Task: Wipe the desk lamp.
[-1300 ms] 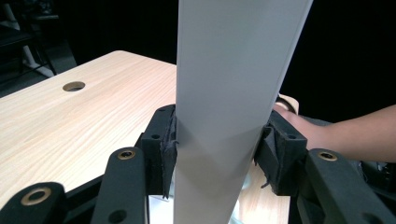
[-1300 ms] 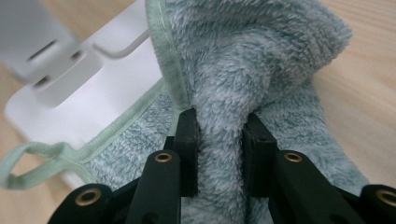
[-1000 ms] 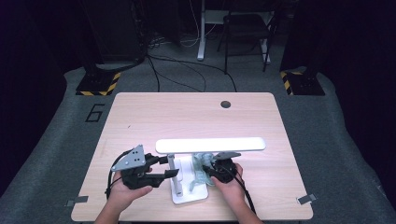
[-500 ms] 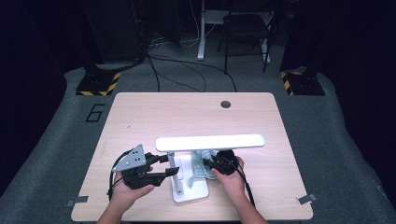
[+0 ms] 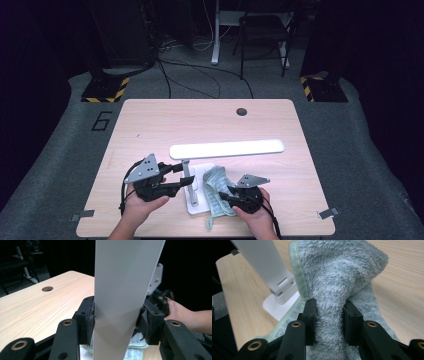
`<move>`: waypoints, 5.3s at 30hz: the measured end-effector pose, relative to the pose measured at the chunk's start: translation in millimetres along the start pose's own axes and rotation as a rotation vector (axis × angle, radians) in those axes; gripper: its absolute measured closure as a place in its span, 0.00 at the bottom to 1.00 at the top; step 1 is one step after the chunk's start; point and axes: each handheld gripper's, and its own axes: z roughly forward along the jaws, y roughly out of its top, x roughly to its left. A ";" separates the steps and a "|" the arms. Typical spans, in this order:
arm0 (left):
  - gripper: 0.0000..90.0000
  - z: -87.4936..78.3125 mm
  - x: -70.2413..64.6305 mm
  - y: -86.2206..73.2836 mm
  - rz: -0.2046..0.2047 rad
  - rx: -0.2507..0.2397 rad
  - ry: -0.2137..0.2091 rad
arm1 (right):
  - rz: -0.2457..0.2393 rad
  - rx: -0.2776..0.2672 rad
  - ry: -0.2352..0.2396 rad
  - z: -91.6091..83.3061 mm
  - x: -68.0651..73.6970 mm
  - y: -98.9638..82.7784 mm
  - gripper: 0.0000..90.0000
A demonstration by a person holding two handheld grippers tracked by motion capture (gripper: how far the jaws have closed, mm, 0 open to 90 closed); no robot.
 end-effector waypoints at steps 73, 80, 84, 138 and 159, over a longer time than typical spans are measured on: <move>0.56 28.1 18.7 4.9 -0.039 0.021 -0.014 | -0.147 0.102 -0.129 15.4 19.4 -21.9 0.81; 0.56 28.9 19.6 5.3 -0.031 0.022 -0.015 | -0.086 0.097 -0.189 3.2 -3.4 -26.1 0.81; 0.56 29.3 19.4 4.9 -0.036 0.016 -0.015 | -0.036 0.089 -0.232 -1.9 -13.5 -28.4 0.81; 0.55 35.0 13.1 5.9 -0.051 0.025 -0.113 | -0.013 -0.065 -0.198 -21.6 -5.7 -21.1 0.74; 0.49 24.7 12.4 8.7 -0.073 -0.001 -0.212 | -0.043 -0.001 -0.117 1.6 6.0 -26.8 0.66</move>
